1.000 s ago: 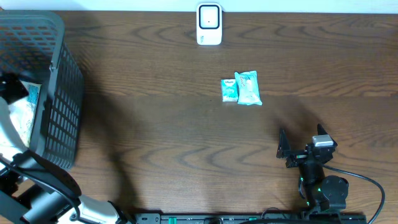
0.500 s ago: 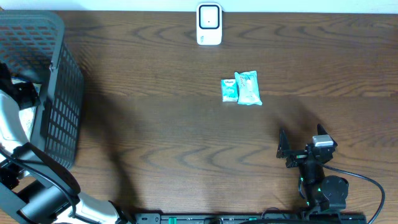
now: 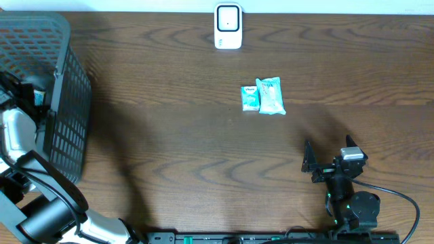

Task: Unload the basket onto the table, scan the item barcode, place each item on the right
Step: 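Grasp the white printed snack bag in the basket with the left gripper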

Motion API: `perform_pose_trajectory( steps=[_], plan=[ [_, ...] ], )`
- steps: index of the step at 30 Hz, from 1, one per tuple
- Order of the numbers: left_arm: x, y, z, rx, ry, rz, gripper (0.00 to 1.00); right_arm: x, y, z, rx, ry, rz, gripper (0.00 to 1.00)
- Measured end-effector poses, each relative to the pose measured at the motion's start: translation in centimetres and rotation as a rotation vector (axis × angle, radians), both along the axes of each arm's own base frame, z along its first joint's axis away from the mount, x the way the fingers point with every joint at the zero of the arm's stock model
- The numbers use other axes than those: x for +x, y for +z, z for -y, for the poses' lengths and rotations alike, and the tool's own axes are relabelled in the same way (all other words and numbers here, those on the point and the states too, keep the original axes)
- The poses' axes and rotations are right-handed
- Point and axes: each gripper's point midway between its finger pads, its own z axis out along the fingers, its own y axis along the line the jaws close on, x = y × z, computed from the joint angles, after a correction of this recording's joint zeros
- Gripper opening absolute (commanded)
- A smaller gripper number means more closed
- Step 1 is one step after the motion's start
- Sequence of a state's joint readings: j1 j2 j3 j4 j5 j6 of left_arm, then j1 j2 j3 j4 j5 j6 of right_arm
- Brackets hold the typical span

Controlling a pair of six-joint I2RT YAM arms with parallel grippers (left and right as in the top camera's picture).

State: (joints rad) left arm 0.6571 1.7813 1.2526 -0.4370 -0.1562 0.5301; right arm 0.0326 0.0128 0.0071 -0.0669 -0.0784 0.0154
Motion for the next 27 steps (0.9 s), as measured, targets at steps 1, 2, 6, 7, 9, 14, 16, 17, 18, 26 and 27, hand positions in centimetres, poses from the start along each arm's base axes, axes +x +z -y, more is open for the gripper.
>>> perform_pose_trajectory(
  steps=[1, 2, 6, 7, 9, 14, 16, 17, 18, 26, 27],
  plan=[
    [0.0, -0.1, -0.1, 0.006, -0.005, 0.001, 0.99, 0.0, 0.0, 0.0, 0.0, 0.0, 0.0, 0.99],
    [0.1, -0.1, -0.2, 0.017, -0.006, 0.005, 0.99, 0.0, 0.0, 0.0, 0.0, 0.0, 0.0, 0.99],
    [0.3, -0.2, -0.7, 0.053, -0.012, 0.014, 0.99, 0.0, 0.0, 0.0, 0.0, 0.0, 0.0, 0.99],
    [0.3, -0.3, -0.8, 0.062, -0.015, 0.014, 0.99, 0.0, 0.0, 0.0, 0.0, 0.0, 0.0, 0.99],
    [0.4, -0.4, -1.0, 0.082, -0.024, 0.015, 1.0, 0.0, 0.0, 0.0, 0.0, -0.001, 0.0, 0.99],
    [0.6, -1.1, -1.5, 0.152, -0.027, -0.033, 1.0, 0.0, 0.0, 0.0, 0.0, 0.0, 0.0, 0.99],
    [0.7, -1.5, -1.7, 0.174, -0.023, -0.053, 0.98, 0.0, 0.0, 0.0, 0.0, 0.0, 0.0, 0.99],
    [0.7, -1.9, -1.7, 0.184, -0.023, -0.073, 0.98, 0.0, 0.0, 0.0, 0.0, 0.0, 0.0, 0.99],
    [0.7, -2.3, -1.6, 0.191, -0.023, -0.091, 0.98, 0.0, 0.0, 0.0, 0.0, 0.0, 0.0, 0.99],
    [1.9, -3.5, -1.9, 0.315, 0.001, -0.178, 0.98, 0.0, 0.0, 0.0, 0.0, 0.0, 0.0, 0.99],
    [1.9, -3.5, -2.0, 0.324, 0.006, -0.184, 0.98, 0.0, 0.0, 0.0, 0.0, 0.0, 0.0, 0.99]
  ],
)
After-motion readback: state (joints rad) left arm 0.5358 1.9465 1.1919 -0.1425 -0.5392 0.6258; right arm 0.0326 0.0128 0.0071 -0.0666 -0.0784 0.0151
